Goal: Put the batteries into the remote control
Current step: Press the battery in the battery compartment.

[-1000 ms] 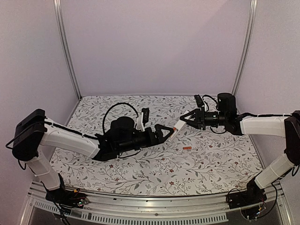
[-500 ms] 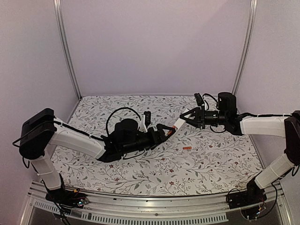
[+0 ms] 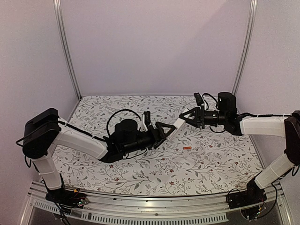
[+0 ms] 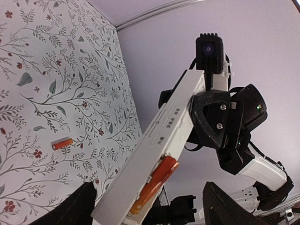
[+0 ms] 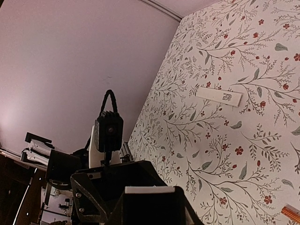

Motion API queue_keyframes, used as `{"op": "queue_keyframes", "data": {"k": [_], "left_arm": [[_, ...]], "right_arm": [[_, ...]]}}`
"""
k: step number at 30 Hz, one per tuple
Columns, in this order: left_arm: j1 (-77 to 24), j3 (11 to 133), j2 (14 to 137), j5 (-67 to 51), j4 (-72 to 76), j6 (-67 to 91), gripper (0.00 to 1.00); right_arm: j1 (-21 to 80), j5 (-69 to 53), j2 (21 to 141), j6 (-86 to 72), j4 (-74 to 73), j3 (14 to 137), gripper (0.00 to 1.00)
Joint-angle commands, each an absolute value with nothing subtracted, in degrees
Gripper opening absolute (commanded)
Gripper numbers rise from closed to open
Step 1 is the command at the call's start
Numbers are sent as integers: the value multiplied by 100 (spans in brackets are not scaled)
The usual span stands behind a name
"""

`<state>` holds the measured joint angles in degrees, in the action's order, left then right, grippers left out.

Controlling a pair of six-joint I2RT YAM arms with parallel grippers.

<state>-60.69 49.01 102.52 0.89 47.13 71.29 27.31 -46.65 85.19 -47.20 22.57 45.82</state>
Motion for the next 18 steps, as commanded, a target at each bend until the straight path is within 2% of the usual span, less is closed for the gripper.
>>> {"op": "queue_keyframes", "data": {"k": [1,5,18], "left_arm": [[-5982,5041,10414,105,5067,7242,78],[-5968,5037,10394,158,5087,7289,73],[-5916,5069,10380,149,5224,7421,72]], "right_arm": [[2813,-4675,8363,-4600,2390,4676,0],[2830,-4668,8342,-4555,2382,4659,0],[2881,-4599,8223,-4273,2097,4696,0]]}}
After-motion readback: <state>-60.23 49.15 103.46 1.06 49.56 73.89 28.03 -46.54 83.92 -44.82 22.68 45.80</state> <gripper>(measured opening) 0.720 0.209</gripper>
